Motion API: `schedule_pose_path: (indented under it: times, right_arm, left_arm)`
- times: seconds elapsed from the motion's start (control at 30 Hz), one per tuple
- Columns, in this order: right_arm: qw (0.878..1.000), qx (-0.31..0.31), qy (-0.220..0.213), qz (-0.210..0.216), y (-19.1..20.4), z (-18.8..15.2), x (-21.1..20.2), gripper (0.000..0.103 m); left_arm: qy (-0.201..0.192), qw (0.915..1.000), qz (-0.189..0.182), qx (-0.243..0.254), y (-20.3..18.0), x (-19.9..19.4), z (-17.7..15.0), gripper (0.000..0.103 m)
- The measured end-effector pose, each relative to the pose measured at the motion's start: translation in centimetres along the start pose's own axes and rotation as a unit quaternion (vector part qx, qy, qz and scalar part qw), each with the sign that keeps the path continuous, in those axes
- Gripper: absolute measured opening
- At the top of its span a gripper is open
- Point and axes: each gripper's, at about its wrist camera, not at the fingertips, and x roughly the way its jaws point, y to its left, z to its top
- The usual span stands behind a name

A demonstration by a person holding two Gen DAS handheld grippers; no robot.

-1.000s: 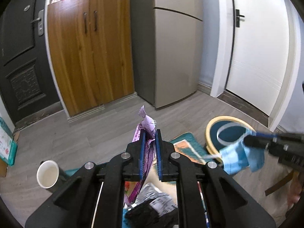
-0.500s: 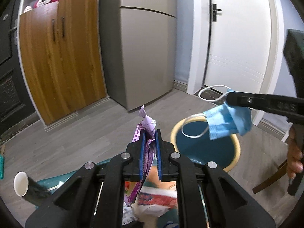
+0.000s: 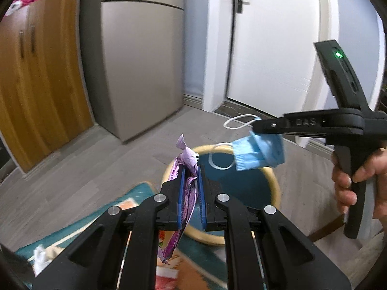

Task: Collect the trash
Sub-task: 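Carry both items over the teal bin and open both tools to drop them, then move both open tools back over the mat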

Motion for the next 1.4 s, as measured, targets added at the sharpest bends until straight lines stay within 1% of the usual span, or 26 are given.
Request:
schedule_pose_path:
  times: [0.07, 0.17, 0.33, 0.53, 0.63, 0.67, 0.73, 0.8, 0.87, 0.9, 1.0, 1.07, 1.13, 1.23, 1.33, 1.4]
  right_arm:
    - [1.0, 0.004, 0.003, -0.015, -0.5, 0.0, 0.5, 0.009]
    - [1.0, 0.015, 0.01, -0.022, -1.1, -0.1, 1.1, 0.009]
    - [0.999, 0.025, 0.011, -0.032, -1.9, -0.1, 1.7, 0.009]
    - [0.999, 0.04, 0.006, -0.033, -3.1, 0.1, 2.0, 0.009]
    - [0.998, 0.045, 0.006, -0.034, -3.3, -0.1, 2.0, 0.009]
    - [0.998, 0.046, 0.006, -0.035, -3.3, -0.2, 2.1, 0.009]
    - [0.998, 0.046, 0.008, -0.035, -3.2, -0.2, 2.2, 0.009]
    - [0.998, 0.048, 0.008, -0.035, -3.1, -0.2, 2.2, 0.012]
    - [0.998, 0.051, 0.006, -0.032, -2.9, -0.2, 2.0, 0.016]
    - [0.998, 0.05, 0.005, -0.031, -2.9, -0.1, 1.9, 0.017]
    - [0.998, 0.047, 0.0, -0.03, -2.7, 0.0, 1.6, 0.019]
    - [0.998, 0.049, -0.003, -0.027, -2.5, 0.0, 1.4, 0.024]
    - [0.999, 0.046, -0.006, -0.022, -2.0, 0.0, 1.2, 0.026]
    - [0.999, 0.039, -0.008, -0.018, -1.3, 0.1, 1.0, 0.032]
    - [0.999, 0.034, -0.009, -0.013, -0.8, 0.2, 0.9, 0.037]
    - [0.999, 0.028, -0.01, -0.011, -0.4, 0.2, 0.7, 0.039]
  left_arm:
    - [0.008, 0.9999, -0.011, 0.007, -0.8, 1.7, 0.2, 0.009]
    - [0.014, 0.9996, -0.021, 0.009, -1.7, 3.8, 1.1, 0.009]
    - [0.035, 0.9992, -0.016, 0.012, -2.5, 7.2, 2.5, 0.009]
    - [0.049, 0.9987, -0.012, 0.013, -2.9, 8.8, 2.7, 0.009]
    - [0.048, 0.9987, -0.019, 0.007, -3.1, 8.3, 2.4, 0.009]
    - [0.047, 0.9987, -0.019, 0.005, -3.0, 8.1, 2.2, 0.011]
    - [0.051, 0.9985, -0.021, -0.002, -2.7, 8.2, 1.9, 0.012]
    - [0.054, 0.9984, -0.015, -0.001, -2.5, 8.1, 1.7, 0.017]
    - [0.055, 0.9984, -0.007, -0.006, -2.0, 7.9, 1.6, 0.032]
    - [0.054, 0.9985, -0.003, -0.009, -1.8, 7.6, 1.5, 0.035]
    - [0.053, 0.9985, 0.007, -0.011, -1.3, 6.7, 1.3, 0.037]
    - [0.054, 0.9983, 0.016, -0.013, -0.7, 6.2, 1.2, 0.04]
    - [0.052, 0.9983, 0.023, -0.014, -0.3, 5.6, 1.2, 0.045]
    - [0.046, 0.9983, 0.031, -0.015, 0.1, 4.3, 1.4, 0.047]
    - [0.04, 0.9982, 0.041, -0.016, 0.7, 3.0, 1.7, 0.053]
    - [0.036, 0.9982, 0.046, -0.016, 1.2, 1.8, 1.7, 0.054]
